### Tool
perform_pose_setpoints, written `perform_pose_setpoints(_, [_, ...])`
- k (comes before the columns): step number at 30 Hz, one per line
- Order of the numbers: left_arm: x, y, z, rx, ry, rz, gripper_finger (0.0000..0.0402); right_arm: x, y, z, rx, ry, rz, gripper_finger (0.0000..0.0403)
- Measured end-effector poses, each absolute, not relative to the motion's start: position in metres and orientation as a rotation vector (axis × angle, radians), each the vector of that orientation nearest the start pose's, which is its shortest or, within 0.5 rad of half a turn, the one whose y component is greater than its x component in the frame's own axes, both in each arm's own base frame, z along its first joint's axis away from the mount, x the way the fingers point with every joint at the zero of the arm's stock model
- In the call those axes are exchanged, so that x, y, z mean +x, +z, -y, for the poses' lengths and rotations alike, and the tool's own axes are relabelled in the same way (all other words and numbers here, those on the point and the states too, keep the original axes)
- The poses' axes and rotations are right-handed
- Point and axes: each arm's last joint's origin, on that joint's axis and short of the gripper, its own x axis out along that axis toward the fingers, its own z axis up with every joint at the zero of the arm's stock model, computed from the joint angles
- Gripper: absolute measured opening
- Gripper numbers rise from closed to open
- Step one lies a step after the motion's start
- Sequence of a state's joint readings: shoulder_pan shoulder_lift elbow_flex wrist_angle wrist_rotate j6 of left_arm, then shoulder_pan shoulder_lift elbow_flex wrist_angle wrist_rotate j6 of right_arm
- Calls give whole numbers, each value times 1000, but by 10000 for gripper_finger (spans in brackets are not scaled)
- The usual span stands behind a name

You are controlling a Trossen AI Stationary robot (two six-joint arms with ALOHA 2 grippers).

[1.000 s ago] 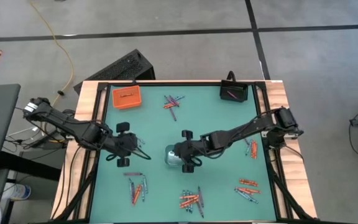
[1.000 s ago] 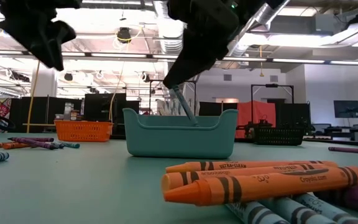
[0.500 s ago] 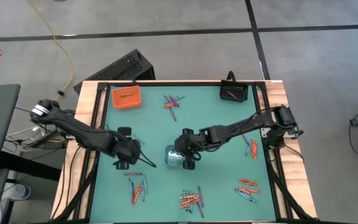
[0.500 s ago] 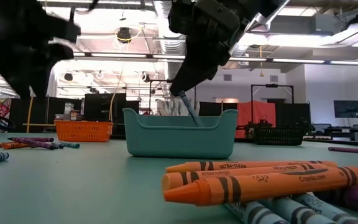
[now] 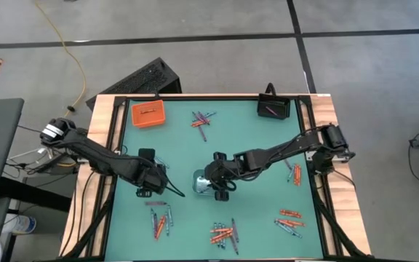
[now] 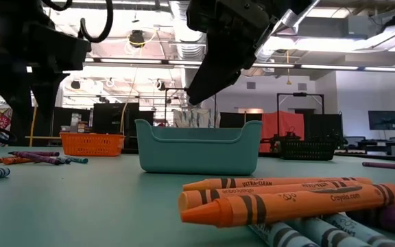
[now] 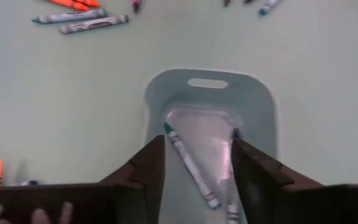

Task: Sort crayons
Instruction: Put the violet crayon into the black bin

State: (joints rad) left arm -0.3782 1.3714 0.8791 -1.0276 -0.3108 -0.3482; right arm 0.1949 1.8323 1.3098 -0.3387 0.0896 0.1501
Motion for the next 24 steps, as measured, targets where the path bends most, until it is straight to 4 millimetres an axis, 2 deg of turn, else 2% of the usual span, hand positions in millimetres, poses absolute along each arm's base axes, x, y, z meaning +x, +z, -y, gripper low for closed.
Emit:
perform_pose_setpoints(4, [207,203,69,236,142,-1425,177,383,219,-82,-15,42,-854,192])
perform_pose_setpoints(9, [219,196,62,259,74,-1429,177,377,218,-98,-51,65,-868,183])
perform_pose_setpoints(19, [236,161,47,251,3,-1615,177,362,214,-126,-88,55,-928,168])
perform_pose_setpoints(24, [242,150,44,245,-3,-1636,175,357,213,-136,-103,52,-935,166])
